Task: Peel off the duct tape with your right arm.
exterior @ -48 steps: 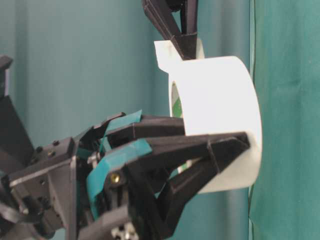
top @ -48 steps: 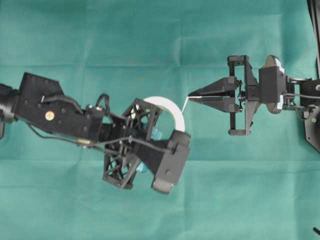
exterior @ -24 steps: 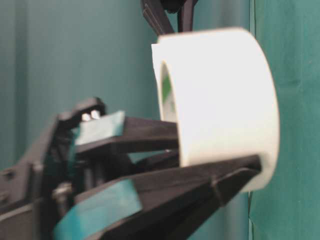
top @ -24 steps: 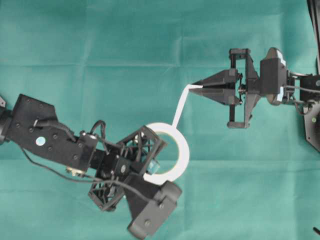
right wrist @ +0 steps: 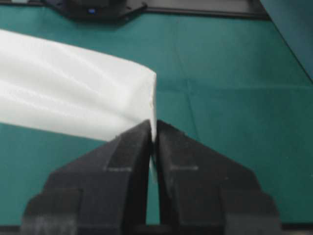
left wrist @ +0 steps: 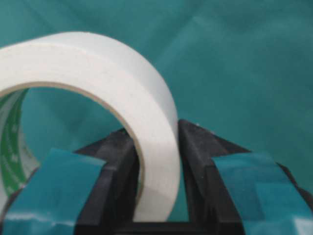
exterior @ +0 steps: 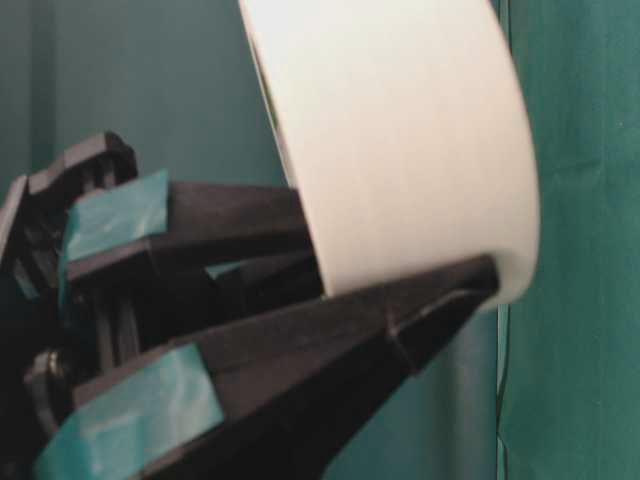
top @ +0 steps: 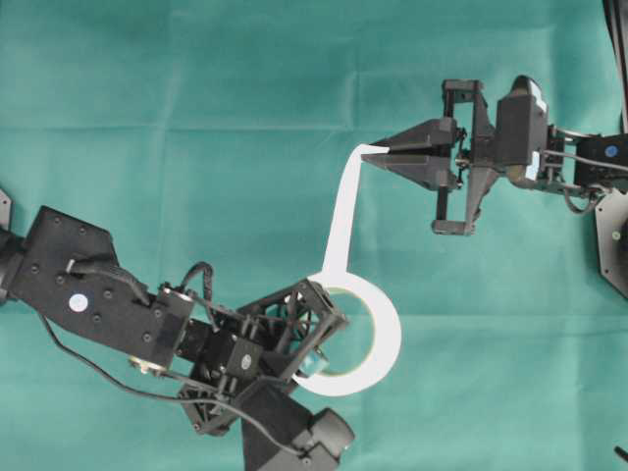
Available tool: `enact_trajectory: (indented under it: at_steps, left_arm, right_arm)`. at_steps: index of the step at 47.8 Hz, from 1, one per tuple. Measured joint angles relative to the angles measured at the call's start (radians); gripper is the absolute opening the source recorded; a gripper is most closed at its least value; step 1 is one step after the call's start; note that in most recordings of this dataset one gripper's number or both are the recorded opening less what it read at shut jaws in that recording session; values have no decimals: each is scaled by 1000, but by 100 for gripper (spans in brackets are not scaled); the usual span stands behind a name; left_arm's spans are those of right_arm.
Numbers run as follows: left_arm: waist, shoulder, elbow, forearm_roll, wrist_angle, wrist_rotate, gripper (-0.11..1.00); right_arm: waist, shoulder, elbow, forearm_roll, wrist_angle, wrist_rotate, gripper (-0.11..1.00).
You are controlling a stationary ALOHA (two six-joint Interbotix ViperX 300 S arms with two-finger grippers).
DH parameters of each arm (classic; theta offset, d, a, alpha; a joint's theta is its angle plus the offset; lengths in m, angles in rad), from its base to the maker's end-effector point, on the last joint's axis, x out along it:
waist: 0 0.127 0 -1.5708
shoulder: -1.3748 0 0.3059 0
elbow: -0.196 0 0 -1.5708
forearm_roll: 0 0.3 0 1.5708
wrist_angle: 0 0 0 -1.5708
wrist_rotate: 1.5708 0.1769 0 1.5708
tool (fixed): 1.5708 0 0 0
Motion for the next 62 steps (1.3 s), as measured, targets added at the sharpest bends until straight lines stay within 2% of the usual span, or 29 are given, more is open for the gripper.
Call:
enact_trajectory:
  at_steps: [20,41,52,62]
  left_arm:
    - [-9,5,-28,2,-72,135,19]
    - [-8,6,-54,3,-86,158,19]
    - [-17,5,-63,3,-114,216,19]
    - [-18,5,-63,3,-127,229,19]
  right_arm:
    - [-35,123,-66,-3,-6,0,-9]
    - [-52,164,-87,-8,-14,0,-9]
    - [-61,170,-87,-8,-14,2,-9]
    - [-61,178,-89,-8,-12,2,-9]
